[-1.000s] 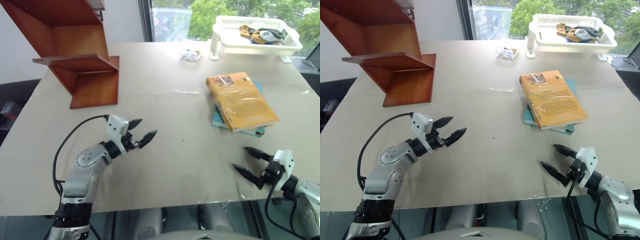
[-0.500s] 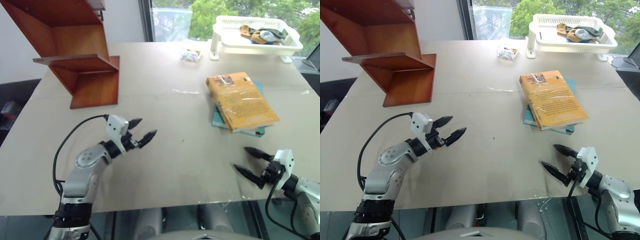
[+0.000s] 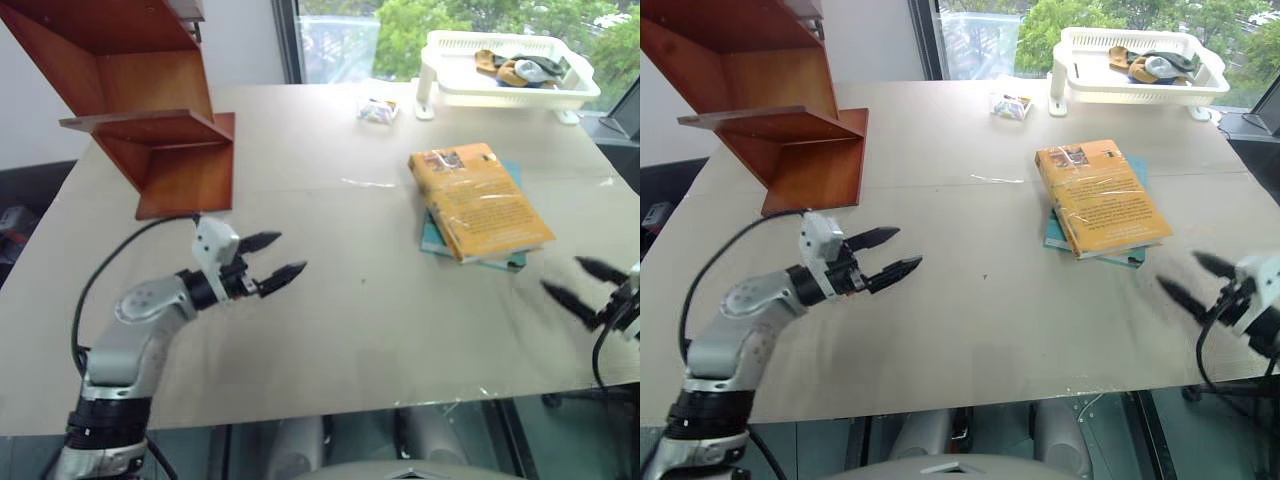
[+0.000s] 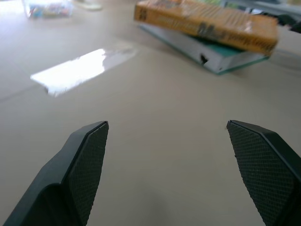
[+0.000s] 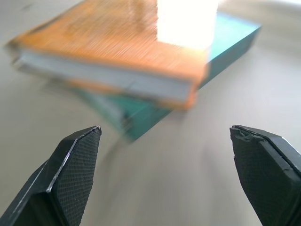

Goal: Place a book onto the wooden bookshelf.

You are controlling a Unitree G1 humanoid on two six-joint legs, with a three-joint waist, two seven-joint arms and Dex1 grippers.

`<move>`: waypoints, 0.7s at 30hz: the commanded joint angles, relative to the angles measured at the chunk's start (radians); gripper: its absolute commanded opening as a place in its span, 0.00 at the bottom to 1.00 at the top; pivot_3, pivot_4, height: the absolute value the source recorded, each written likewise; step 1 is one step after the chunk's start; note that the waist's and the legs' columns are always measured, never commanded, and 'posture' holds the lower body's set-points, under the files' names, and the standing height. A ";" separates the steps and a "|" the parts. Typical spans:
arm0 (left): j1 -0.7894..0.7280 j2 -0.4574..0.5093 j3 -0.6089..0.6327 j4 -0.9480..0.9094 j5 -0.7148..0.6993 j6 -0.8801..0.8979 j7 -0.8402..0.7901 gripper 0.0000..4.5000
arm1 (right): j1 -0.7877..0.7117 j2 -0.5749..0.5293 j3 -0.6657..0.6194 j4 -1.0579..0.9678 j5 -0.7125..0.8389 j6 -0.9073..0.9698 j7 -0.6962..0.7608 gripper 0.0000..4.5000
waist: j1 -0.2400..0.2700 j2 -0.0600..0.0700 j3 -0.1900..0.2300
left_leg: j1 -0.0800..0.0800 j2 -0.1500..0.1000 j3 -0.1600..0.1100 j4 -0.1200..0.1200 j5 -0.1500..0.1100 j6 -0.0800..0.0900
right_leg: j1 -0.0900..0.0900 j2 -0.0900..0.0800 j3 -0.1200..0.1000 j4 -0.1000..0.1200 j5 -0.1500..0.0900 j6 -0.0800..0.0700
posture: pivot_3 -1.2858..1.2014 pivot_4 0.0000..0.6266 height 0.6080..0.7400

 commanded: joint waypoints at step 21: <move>-0.037 0.310 0.249 0.040 -0.197 0.135 -0.276 0.94 | -1.027 0.054 0.063 0.982 -0.192 0.178 -0.472 1.00 | -0.008 0.001 0.004 | -0.006 -0.005 0.003 -0.006 0.003 -0.004 | -0.007 0.001 0.001 -0.004 0.000 0.000 | 0.52 0.24 1.00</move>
